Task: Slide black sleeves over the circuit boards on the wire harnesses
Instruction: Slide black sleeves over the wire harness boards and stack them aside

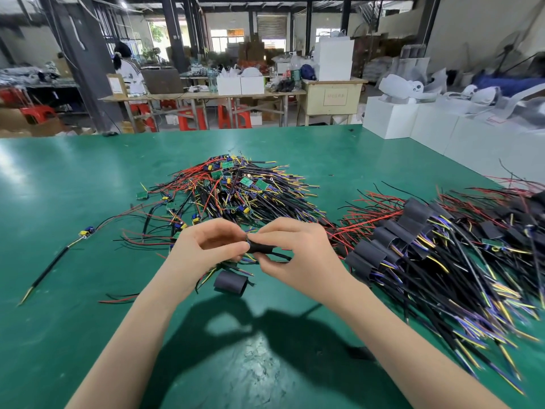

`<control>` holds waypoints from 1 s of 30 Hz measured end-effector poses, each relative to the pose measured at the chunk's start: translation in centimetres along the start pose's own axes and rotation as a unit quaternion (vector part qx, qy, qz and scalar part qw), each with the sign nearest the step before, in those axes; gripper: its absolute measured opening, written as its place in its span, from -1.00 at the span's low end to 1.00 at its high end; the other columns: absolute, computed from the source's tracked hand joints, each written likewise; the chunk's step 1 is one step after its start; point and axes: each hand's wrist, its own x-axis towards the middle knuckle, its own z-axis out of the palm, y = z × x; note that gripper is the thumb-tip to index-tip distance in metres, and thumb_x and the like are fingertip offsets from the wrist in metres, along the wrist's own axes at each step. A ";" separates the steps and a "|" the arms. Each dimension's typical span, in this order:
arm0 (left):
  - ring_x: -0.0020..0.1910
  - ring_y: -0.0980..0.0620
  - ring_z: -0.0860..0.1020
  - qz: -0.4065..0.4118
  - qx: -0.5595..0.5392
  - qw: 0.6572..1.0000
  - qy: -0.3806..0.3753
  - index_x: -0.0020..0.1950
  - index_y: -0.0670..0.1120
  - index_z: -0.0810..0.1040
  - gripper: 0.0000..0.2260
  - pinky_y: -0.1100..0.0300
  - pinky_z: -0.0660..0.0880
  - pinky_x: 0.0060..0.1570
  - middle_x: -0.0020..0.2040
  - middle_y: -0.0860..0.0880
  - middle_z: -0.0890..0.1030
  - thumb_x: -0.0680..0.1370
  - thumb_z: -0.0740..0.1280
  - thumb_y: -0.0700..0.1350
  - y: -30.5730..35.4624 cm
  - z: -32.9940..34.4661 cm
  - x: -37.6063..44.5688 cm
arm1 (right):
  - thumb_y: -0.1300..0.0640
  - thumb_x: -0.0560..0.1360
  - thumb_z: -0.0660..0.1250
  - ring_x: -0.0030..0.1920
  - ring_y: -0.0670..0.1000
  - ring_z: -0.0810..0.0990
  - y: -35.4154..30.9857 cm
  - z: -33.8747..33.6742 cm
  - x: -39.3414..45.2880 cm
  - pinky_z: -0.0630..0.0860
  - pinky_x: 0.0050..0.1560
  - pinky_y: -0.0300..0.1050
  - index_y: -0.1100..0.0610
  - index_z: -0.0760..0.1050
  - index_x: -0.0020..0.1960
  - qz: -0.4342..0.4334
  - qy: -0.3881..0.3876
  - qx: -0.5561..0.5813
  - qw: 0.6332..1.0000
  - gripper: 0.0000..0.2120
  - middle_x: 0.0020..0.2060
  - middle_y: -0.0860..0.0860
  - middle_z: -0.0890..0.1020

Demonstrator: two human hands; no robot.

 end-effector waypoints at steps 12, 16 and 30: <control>-0.01 -0.05 0.60 -0.017 -0.068 0.996 0.049 0.08 -0.14 0.64 -0.69 0.15 0.60 -0.03 -0.02 -0.12 0.67 0.47 0.39 0.04 0.4 -0.1 0.1 | 0.28 0.35 0.49 -0.19 0.05 0.62 0.0 -8.7 0.6 0.57 -0.13 -0.06 0.15 0.69 -0.09 0.012 0.076 -0.184 0.980 -0.85 -0.18 0.04 0.64; -0.08 0.01 0.60 -0.060 0.003 0.990 0.129 -0.01 -0.14 0.65 -0.88 0.18 0.57 -0.07 -0.08 -0.09 0.68 0.53 0.36 -0.14 -0.6 -0.8 0.6 | 0.28 0.29 0.55 -0.13 0.20 0.57 4.8 -12.5 -3.7 0.54 -0.12 0.06 0.17 0.69 -0.10 0.170 -0.006 -0.344 0.923 -0.81 -0.19 0.09 0.65; -0.13 0.05 0.57 0.025 0.398 0.895 0.202 -0.07 -0.11 0.67 -0.85 0.41 0.39 -0.01 -0.12 0.03 0.67 0.44 0.45 -0.33 -3.7 -2.4 0.8 | 0.10 0.47 0.37 0.01 0.19 0.55 8.3 -7.5 1.8 0.47 0.07 0.04 0.10 0.68 -0.05 0.226 -0.099 -0.302 0.921 -0.86 -0.08 0.11 0.65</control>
